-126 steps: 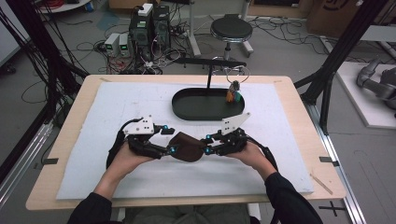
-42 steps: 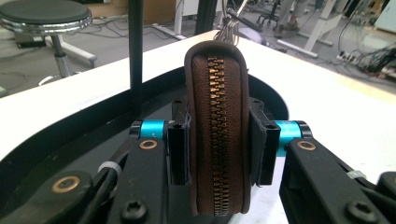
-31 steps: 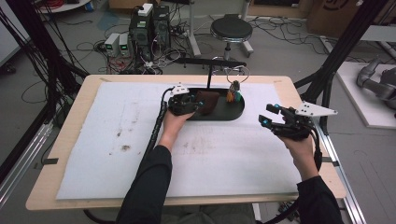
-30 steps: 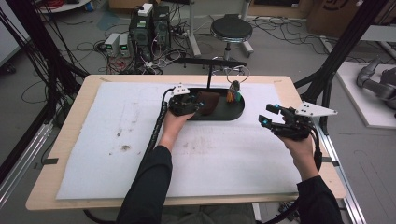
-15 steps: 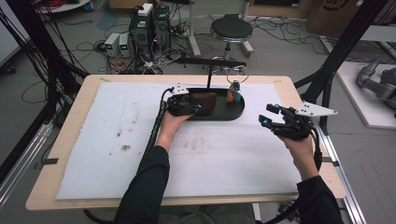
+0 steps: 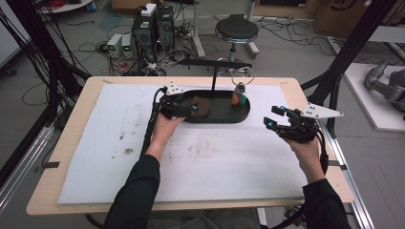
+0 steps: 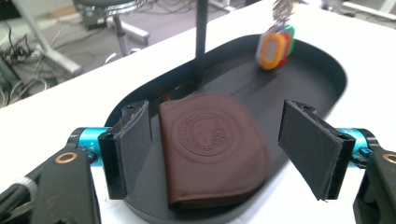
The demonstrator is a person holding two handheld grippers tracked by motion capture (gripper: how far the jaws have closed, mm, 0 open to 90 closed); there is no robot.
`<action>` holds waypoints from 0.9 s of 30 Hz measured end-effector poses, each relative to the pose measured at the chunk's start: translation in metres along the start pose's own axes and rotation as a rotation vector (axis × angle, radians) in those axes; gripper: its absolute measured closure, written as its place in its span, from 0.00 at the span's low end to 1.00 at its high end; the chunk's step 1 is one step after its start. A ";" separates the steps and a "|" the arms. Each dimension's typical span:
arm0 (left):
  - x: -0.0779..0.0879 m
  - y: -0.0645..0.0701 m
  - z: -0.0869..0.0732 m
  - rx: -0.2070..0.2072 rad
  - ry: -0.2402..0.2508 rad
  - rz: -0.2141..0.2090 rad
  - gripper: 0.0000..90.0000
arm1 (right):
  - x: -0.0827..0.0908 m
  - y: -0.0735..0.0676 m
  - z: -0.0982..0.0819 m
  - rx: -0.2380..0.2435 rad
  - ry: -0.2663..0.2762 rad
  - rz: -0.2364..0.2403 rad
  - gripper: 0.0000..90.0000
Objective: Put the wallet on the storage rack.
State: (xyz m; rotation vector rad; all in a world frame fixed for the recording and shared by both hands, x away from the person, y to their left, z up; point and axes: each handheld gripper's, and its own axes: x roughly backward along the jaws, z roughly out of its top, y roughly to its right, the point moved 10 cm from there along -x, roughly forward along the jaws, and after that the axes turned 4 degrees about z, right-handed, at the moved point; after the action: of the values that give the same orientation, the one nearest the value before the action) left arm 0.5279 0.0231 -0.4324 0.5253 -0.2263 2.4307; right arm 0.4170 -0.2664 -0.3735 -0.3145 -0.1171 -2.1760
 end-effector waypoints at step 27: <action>0.173 -0.015 -0.033 0.000 0.098 -0.091 0.25 | -0.013 -0.005 -0.010 -0.022 -0.095 -0.026 0.28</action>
State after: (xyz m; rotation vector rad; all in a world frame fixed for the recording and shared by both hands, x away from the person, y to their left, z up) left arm 0.4025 0.1399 -0.3884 0.4064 -0.1578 2.3605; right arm 0.4182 -0.2548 -0.3862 -0.4314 -0.1509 -2.1897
